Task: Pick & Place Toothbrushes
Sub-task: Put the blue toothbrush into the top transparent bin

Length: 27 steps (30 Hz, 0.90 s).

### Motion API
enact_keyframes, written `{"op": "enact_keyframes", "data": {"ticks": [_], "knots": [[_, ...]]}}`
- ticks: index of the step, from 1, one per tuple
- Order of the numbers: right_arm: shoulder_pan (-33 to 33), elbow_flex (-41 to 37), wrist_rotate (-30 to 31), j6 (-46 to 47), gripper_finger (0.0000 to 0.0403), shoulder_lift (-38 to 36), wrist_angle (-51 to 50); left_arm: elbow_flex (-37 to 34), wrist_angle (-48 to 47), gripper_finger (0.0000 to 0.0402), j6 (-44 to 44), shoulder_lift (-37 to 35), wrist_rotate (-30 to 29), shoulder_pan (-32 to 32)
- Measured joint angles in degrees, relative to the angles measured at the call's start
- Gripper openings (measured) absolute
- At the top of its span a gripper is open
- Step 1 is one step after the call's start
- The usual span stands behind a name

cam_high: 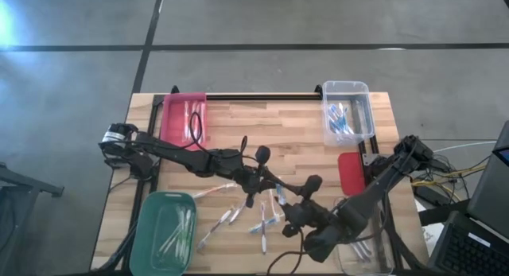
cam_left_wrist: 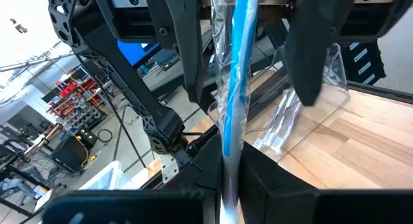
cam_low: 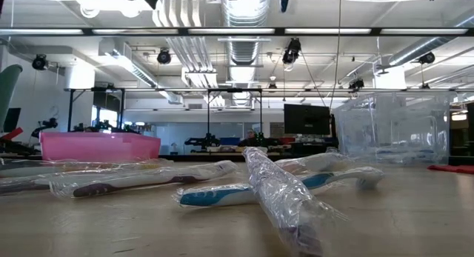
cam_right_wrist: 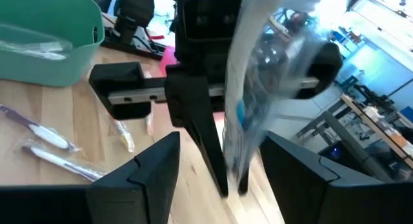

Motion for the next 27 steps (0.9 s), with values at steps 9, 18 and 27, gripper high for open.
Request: {"op": "enact_keyframes", "data": {"ticks": [9,18,27], "knots": [[-1.78,-0.02,-1.38,-2.95,0.0178,0.00,2.29,0.00,1.13,0.0030,0.00,0.00,0.17,0.04],[-1.71,-0.02,-1.37,-7.28,0.0113,-0.02,5.09,0.00,1.13,0.0030,-0.02,0.00,0.22,0.04],[-1.71,-0.02,-1.17,-8.94,0.0032,-0.24,5.16,0.00,1.08,0.0030,-0.19,0.00,0.35,-0.02]]}}
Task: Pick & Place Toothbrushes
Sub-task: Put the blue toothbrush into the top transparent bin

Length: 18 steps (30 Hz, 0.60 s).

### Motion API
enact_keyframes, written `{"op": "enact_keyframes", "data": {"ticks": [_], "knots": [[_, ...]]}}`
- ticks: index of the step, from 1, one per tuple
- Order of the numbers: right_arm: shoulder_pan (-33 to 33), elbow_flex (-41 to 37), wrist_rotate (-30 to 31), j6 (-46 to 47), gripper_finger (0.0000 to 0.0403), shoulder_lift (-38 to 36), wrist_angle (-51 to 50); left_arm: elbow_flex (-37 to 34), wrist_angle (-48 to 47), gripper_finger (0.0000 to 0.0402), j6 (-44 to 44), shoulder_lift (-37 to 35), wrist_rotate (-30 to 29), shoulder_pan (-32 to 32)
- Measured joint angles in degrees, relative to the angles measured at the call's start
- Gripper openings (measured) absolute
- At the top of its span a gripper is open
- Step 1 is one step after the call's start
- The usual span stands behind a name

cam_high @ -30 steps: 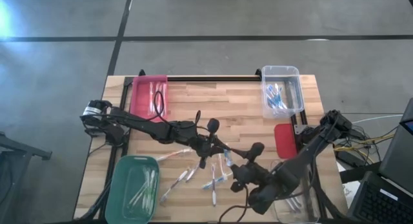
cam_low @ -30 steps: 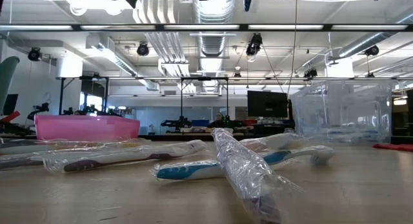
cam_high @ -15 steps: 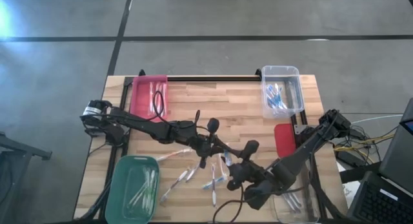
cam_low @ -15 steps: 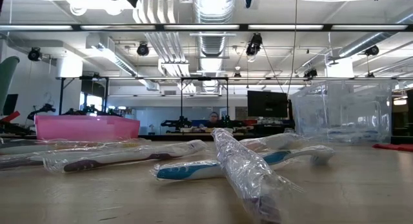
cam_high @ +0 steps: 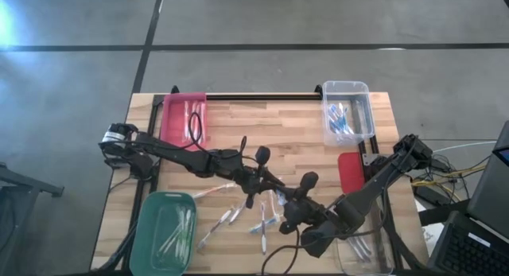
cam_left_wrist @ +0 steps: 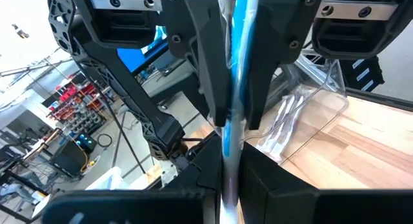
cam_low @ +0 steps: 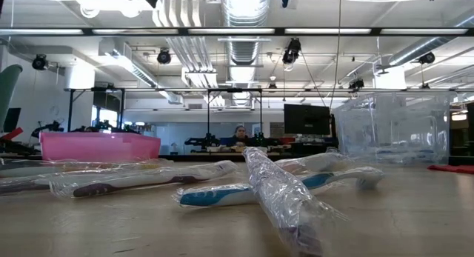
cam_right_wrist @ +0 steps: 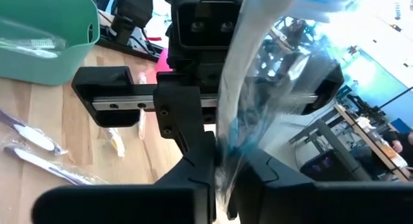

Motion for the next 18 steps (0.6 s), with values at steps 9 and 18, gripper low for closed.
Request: {"op": "enact_keyframes", "data": {"ticks": [9,18], "knots": [[0.00,-0.02,0.02,-1.49,0.0026,-2.04,-0.05,0.02,-0.71,0.0072,-8.55,-0.30,-2.25,0.06],[-0.90,-0.02,-0.02,0.02,0.0019,-8.40,-8.84,0.04,-23.50,0.0164,-10.88,-5.95,-25.02,0.04]]}}
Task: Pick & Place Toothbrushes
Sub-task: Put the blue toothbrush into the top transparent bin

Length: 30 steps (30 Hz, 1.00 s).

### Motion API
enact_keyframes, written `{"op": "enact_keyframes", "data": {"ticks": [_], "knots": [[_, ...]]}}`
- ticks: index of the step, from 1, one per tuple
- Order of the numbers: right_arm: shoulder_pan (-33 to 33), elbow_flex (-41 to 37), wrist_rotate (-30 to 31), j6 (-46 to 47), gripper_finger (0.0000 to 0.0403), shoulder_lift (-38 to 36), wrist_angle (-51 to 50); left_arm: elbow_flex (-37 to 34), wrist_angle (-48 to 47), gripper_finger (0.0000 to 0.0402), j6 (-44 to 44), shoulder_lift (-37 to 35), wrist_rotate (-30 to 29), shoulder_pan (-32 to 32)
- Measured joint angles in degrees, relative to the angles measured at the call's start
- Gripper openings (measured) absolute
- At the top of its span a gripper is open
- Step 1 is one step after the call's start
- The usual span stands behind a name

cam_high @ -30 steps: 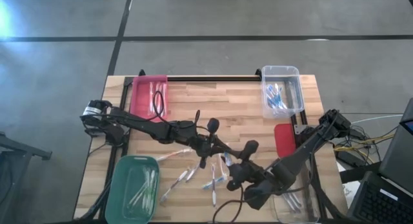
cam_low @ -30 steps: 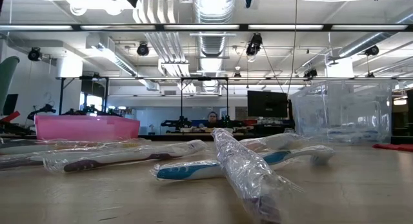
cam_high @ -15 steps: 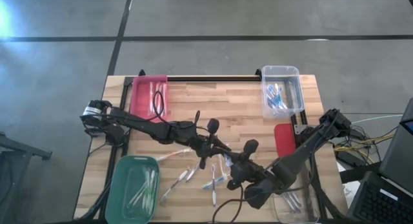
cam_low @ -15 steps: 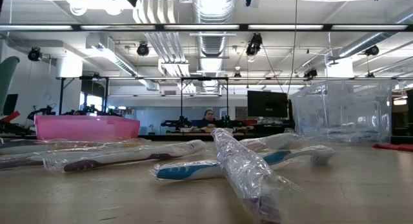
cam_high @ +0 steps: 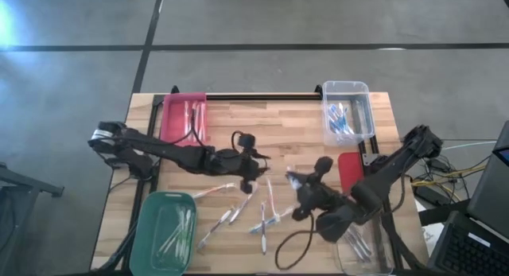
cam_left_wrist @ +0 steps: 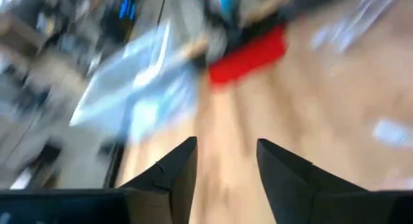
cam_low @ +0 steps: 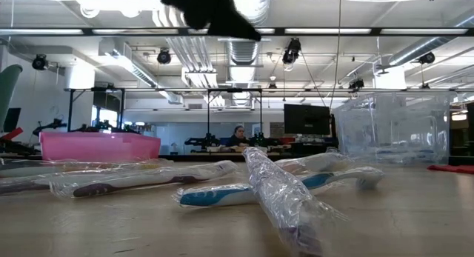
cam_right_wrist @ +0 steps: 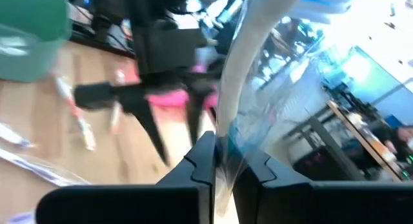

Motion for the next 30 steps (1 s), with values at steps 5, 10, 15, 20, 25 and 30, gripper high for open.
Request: {"op": "enact_keyframes", "data": {"ticks": [5,10,15,20,25,30], "knots": [[-4.55,0.00,-0.21,1.54,0.0021,-4.48,-5.47,-0.19,-16.05,0.0172,-9.16,-2.77,-5.67,0.70],[-14.83,0.00,-7.93,-1.36,0.0022,-9.17,-5.59,-3.86,-16.00,0.0165,-15.47,-4.02,-5.28,0.94],[-28.63,0.00,-18.28,-1.49,0.0022,-13.74,-9.14,-8.47,-8.67,0.0159,-19.81,-4.60,-5.10,0.73],[-41.94,0.00,-26.80,-1.26,0.0022,-17.69,-11.96,-12.55,-1.69,0.0159,-22.62,-4.67,-4.77,0.55],[-54.69,0.02,-30.43,-1.25,0.0022,-19.55,-16.18,-15.33,1.54,0.0158,-25.10,-4.71,-4.73,0.55],[-68.20,0.02,-38.85,-1.26,0.0022,-18.80,-21.46,-17.05,2.73,0.0158,-27.91,-4.71,-4.69,0.55]]}}
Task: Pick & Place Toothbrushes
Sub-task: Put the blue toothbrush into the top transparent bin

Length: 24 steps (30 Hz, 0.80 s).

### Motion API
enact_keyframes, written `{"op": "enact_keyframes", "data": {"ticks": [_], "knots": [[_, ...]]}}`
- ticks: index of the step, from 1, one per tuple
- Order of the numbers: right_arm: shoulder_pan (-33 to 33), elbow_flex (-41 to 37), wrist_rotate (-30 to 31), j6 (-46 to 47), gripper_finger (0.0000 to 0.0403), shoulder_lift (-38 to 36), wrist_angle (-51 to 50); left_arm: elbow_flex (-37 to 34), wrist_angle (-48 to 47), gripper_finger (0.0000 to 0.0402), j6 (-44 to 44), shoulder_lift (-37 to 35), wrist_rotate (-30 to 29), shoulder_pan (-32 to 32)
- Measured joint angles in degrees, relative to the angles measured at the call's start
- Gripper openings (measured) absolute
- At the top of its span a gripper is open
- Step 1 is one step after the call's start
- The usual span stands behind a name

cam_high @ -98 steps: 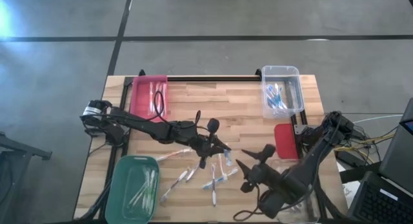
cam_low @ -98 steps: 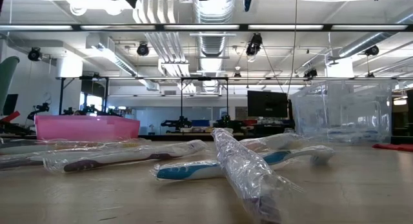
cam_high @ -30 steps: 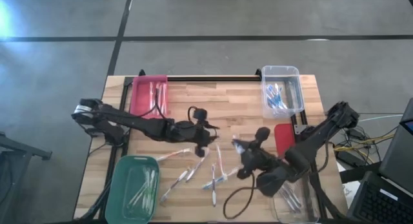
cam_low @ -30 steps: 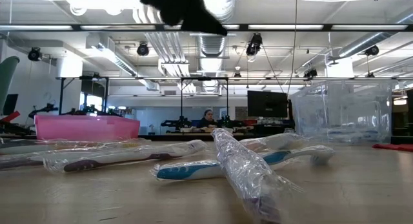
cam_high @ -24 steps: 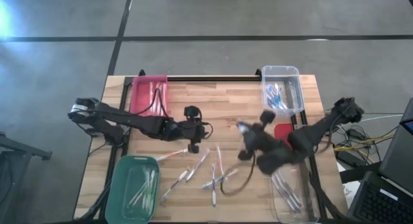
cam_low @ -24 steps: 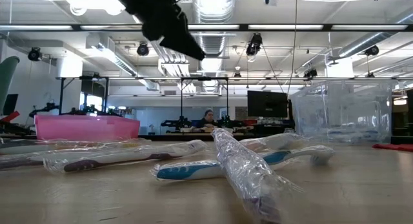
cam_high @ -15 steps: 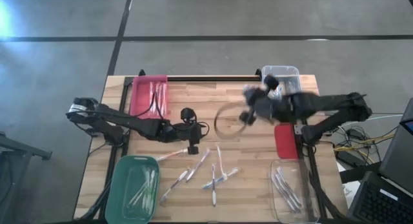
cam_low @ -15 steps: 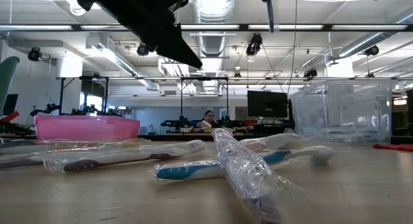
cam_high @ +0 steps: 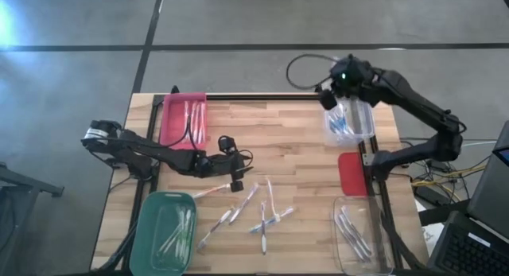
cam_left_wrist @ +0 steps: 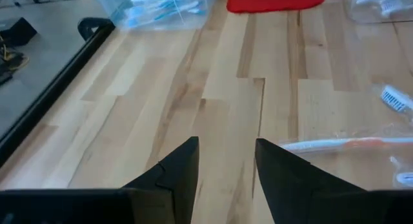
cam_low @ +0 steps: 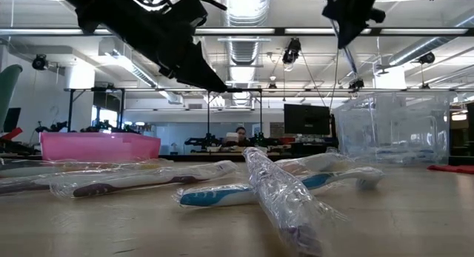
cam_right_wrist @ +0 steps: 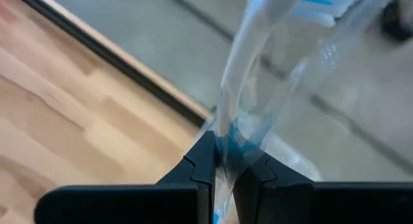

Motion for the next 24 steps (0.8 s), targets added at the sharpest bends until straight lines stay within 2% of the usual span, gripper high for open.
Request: {"op": "enact_keyframes", "data": {"ticks": [4,8,14,24], "knots": [[-8.69,-0.02,-7.65,0.13,0.0022,1.39,-3.01,-0.06,0.28,0.0157,-0.73,0.00,0.00,0.00],[-13.79,-0.02,-10.98,1.71,0.0022,2.61,-5.07,-0.06,0.29,0.0158,-0.81,0.00,0.01,0.00],[-16.96,0.00,-11.63,2.85,0.0022,6.36,-11.38,-0.06,0.27,0.0157,-0.61,0.00,0.01,0.02],[-17.73,-0.02,-14.71,2.80,0.0022,14.16,-20.48,-0.07,0.21,0.0156,-0.66,0.00,0.01,0.02]]}}
